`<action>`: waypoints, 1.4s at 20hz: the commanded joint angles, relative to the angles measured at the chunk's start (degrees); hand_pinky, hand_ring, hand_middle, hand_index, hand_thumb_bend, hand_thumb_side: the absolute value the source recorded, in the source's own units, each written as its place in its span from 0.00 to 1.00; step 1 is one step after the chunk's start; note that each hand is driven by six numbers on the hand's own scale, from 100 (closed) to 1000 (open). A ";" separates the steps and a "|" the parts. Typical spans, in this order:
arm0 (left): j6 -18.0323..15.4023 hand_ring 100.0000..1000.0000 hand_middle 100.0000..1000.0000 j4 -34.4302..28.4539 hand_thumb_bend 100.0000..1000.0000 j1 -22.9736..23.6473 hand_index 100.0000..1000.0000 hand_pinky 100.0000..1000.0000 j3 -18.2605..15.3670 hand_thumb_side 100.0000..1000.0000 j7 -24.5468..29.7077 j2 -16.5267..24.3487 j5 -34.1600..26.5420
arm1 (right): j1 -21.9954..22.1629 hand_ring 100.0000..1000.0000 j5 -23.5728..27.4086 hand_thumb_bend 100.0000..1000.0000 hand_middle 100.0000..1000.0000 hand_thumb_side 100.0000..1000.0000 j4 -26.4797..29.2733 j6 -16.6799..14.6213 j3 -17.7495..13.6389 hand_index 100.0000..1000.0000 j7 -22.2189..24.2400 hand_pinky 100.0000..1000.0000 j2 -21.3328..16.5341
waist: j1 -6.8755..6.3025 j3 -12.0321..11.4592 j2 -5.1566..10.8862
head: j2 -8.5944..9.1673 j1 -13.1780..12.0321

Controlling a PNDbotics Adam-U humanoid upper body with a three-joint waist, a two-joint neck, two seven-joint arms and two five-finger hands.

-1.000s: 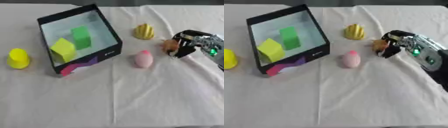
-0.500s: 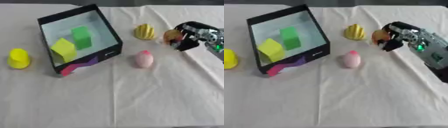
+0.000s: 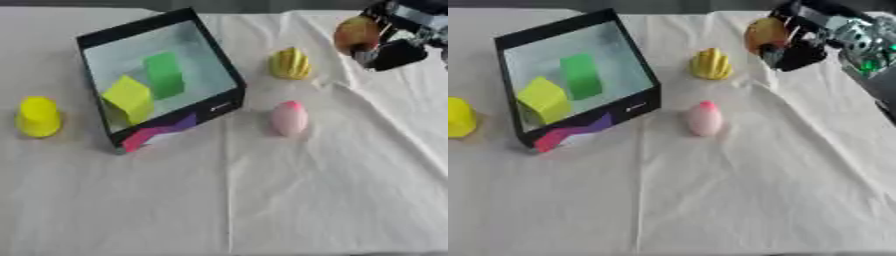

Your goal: Pick up objects on the table and place them in the box.

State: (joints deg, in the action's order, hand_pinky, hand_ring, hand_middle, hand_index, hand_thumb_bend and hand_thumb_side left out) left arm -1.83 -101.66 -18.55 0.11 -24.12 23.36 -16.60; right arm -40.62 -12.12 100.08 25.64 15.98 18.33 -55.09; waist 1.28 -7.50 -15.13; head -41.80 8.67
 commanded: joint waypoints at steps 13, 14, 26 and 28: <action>-1.91 0.76 0.71 -6.47 0.02 2.67 0.71 0.74 -4.85 0.62 -4.51 4.84 0.01 | -25.78 0.65 -27.31 0.00 0.57 0.08 -30.92 -10.62 4.87 0.69 4.40 0.69 28.61 | -1.40 -0.58 3.37 | -1.69 4.08; -1.96 0.76 0.71 -7.01 0.02 2.42 0.71 0.74 -5.03 0.61 -4.74 5.29 0.11 | -26.36 0.65 -28.97 0.00 0.57 0.07 -33.19 -11.22 4.48 0.69 3.89 0.69 30.22 | -1.44 -0.75 3.37 | -1.83 4.34; -1.33 0.76 0.71 -9.12 0.03 0.93 0.71 0.75 -6.27 0.57 -5.01 9.02 -0.69 | -29.33 0.66 -35.58 0.00 0.58 0.07 -46.20 -16.03 2.26 0.69 -0.73 0.70 41.95 | -1.61 -2.10 3.36 | -2.32 5.69; -1.10 0.76 0.71 -9.00 0.03 0.82 0.71 0.75 -6.11 0.58 -4.77 8.84 -0.68 | -28.65 0.66 -36.96 0.00 0.59 0.09 -47.53 -16.69 2.15 0.70 -0.71 0.71 43.23 | -1.46 -2.29 3.31 | -2.32 5.93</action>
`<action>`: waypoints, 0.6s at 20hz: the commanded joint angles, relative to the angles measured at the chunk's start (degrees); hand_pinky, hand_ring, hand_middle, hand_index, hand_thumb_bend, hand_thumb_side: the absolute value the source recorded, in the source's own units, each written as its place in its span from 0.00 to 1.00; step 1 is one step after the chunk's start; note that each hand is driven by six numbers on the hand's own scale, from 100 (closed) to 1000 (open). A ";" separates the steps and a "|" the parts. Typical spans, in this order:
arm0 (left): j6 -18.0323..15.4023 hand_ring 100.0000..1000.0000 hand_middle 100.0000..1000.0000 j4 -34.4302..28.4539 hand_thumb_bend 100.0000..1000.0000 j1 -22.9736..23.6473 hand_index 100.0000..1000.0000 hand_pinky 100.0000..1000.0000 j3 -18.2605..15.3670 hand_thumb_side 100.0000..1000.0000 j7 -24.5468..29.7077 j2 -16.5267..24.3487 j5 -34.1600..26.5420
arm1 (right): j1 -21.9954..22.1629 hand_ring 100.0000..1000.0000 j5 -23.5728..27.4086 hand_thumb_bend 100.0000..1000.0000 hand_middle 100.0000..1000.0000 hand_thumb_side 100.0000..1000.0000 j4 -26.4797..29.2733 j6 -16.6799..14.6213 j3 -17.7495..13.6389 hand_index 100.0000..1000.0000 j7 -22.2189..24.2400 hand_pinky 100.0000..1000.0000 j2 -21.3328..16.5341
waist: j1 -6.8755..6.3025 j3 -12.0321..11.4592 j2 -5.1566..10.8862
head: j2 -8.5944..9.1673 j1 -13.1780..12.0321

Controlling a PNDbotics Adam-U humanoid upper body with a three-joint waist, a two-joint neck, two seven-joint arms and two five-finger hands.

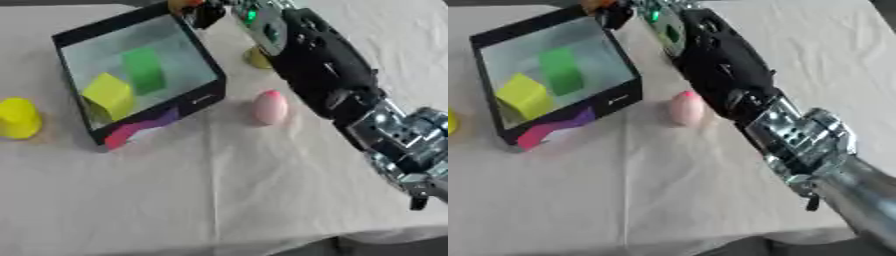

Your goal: Pick up objects on the table and place them in the box.

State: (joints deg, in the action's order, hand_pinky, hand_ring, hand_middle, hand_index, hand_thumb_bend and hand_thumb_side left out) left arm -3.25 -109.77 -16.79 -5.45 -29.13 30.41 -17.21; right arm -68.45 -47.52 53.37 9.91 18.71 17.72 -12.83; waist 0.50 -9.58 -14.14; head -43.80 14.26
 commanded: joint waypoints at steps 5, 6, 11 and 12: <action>0.57 0.76 0.71 -0.87 0.03 -1.13 0.71 0.75 -0.30 0.59 0.79 1.45 -0.09 | 0.48 0.68 -4.17 0.00 0.61 0.12 -2.67 -2.80 -0.65 0.71 -0.32 0.72 2.74 | -0.32 -0.73 2.19 | -0.31 0.39; 0.61 0.76 0.71 -0.81 0.03 -1.11 0.71 0.75 -0.26 0.59 0.85 1.39 -0.10 | 0.70 0.69 -4.53 0.00 0.62 0.13 -2.87 -3.11 -0.59 0.72 -0.23 0.73 2.89 | -0.27 -0.79 2.16 | -0.31 0.41; 0.65 0.76 0.71 -0.60 0.03 -0.84 0.71 0.75 -0.33 0.59 0.73 1.18 -0.02 | 1.09 0.83 -6.34 0.26 0.78 0.21 -2.26 -4.56 -0.56 0.91 1.26 0.81 2.61 | -0.19 -0.75 2.14 | -0.31 0.16; 0.63 0.76 0.71 -0.60 0.03 -0.76 0.71 0.75 -0.38 0.58 0.64 1.20 0.02 | 1.01 0.83 -6.82 0.28 0.77 0.20 -1.67 -4.77 -0.69 0.91 1.69 0.82 2.37 | -0.22 -0.69 2.17 | -0.31 0.09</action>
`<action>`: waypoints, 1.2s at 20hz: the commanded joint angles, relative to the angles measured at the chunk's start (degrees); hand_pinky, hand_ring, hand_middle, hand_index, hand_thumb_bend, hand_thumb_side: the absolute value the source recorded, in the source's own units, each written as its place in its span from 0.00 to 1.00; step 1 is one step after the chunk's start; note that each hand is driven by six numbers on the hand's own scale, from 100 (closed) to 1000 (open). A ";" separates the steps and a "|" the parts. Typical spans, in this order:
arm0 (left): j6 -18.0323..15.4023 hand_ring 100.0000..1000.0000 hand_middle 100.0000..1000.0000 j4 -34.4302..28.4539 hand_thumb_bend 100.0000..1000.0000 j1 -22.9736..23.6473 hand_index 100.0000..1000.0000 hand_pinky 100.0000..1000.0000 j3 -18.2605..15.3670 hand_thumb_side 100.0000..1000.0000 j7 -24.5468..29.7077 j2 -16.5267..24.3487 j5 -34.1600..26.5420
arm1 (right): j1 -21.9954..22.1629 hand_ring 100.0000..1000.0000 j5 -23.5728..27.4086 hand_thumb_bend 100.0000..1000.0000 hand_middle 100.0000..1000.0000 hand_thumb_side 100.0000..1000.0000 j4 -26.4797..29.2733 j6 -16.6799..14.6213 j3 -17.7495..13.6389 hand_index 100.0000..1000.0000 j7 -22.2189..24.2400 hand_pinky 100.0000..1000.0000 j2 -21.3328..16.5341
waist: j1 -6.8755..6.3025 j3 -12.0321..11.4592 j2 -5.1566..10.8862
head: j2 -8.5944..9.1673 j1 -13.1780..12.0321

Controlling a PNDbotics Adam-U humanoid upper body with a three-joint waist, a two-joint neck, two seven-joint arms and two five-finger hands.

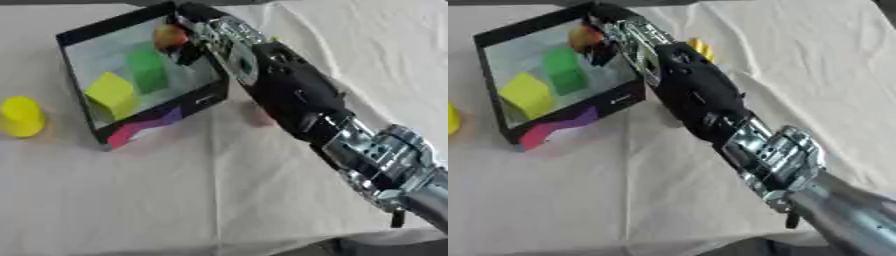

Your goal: Pick up objects on the table and place them in the box.

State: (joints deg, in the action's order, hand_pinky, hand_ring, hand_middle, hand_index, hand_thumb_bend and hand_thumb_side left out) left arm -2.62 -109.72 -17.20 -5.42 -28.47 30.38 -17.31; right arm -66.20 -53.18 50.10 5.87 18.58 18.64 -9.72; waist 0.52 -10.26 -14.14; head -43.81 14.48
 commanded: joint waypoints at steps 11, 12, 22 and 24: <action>-1.10 0.75 0.70 -0.87 0.05 0.58 0.71 0.74 -1.84 0.55 -5.58 1.34 0.13 | -0.33 0.82 4.85 0.15 0.76 0.03 16.30 3.58 -2.36 0.90 -0.04 0.80 -7.25 | -0.41 1.37 2.75 | -0.31 -1.35; -1.04 0.75 0.70 -0.76 0.04 0.90 0.71 0.74 -1.94 0.56 -5.76 1.36 0.18 | 0.36 0.82 6.53 0.12 0.76 0.00 18.76 4.31 -2.62 0.90 0.20 0.80 -8.68 | -0.38 1.66 2.79 | -0.31 -1.65; -0.38 0.75 0.70 0.06 0.03 2.63 0.71 0.74 -1.84 0.58 -4.65 1.31 0.88 | 8.72 0.83 27.89 0.00 0.77 0.00 34.83 10.93 -7.39 0.91 5.35 0.79 -23.26 | -0.05 3.99 2.68 | -0.31 -3.71; -0.34 0.75 0.70 0.15 0.03 2.76 0.71 0.74 -1.76 0.58 -4.44 1.30 0.95 | 10.65 0.83 30.11 0.00 0.77 0.00 35.96 11.48 -8.17 0.91 5.29 0.80 -26.06 | 0.03 4.16 2.69 | -0.31 -4.00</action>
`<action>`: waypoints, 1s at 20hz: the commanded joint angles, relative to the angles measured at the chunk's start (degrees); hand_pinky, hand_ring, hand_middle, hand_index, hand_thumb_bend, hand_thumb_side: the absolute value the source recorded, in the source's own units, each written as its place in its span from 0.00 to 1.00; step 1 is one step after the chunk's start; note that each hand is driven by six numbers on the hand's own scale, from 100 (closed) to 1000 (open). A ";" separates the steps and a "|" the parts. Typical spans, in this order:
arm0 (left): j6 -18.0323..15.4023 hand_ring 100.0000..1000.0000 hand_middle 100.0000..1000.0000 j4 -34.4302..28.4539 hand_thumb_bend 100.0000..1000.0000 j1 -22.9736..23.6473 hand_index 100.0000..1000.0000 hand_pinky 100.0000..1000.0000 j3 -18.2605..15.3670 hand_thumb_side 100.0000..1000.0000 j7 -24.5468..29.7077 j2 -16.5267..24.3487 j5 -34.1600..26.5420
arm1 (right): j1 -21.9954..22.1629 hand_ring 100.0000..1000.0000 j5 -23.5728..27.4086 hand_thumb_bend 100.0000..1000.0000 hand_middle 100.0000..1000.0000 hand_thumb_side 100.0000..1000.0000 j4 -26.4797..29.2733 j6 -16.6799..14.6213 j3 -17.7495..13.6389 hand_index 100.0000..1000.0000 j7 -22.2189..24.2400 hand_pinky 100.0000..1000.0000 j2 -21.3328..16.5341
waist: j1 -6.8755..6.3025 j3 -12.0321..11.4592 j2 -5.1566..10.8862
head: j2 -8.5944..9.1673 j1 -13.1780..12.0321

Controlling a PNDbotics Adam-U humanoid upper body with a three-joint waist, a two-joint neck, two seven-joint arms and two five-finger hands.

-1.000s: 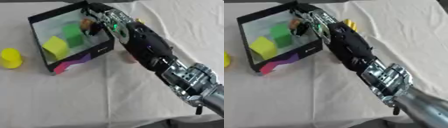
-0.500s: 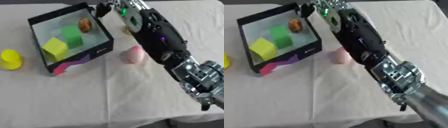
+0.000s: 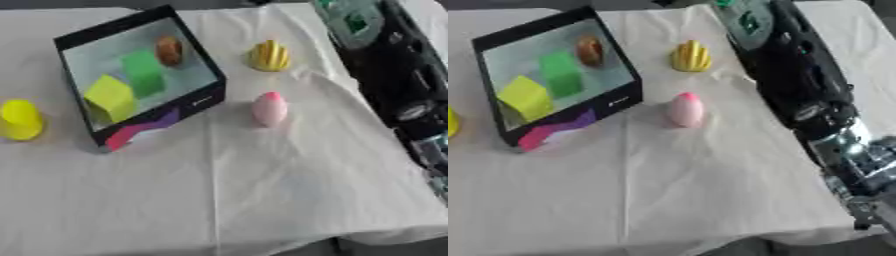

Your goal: Pick up objects on the table and place them in the box.

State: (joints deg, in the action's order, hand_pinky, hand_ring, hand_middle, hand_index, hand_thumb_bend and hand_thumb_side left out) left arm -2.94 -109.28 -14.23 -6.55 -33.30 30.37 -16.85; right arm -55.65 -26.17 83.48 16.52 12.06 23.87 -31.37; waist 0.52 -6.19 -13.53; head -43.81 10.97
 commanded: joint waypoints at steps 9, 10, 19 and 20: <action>0.72 0.75 0.70 -0.09 0.01 -0.19 0.71 0.74 0.13 0.59 2.64 1.49 0.81 | 7.44 0.86 8.73 0.00 0.80 0.00 2.10 -4.51 1.31 0.91 9.65 0.83 -12.69 | 0.16 -0.20 2.01 | -0.30 -0.68; 0.83 0.75 0.70 -0.06 0.01 -0.26 0.71 0.74 0.17 0.59 2.99 1.51 0.84 | 7.08 0.86 9.07 0.00 0.80 0.00 0.79 -6.01 1.37 0.91 11.79 0.83 -12.87 | 0.15 -0.23 2.02 | -0.30 -0.63; 1.39 0.75 0.69 0.27 0.01 -0.45 0.70 0.73 0.39 0.59 4.32 1.43 0.95 | 1.00 0.87 4.55 0.04 0.81 0.05 -13.07 -15.97 1.26 0.92 23.64 0.85 -11.28 | 0.18 -0.55 1.95 | -0.30 -0.11; 1.40 0.75 0.69 0.27 0.00 -0.49 0.70 0.73 0.42 0.59 4.38 1.39 0.95 | 0.44 0.87 3.83 0.05 0.82 0.05 -14.21 -16.23 1.21 0.92 23.58 0.85 -10.80 | 0.19 -0.59 1.93 | -0.30 -0.06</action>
State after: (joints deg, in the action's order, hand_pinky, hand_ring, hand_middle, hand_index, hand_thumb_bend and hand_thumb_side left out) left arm -1.52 -108.61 -14.17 -5.83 -29.18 30.37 -16.11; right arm -53.82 -21.48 70.34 1.00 14.10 46.98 -41.45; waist 0.52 -6.73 -13.53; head -43.82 10.72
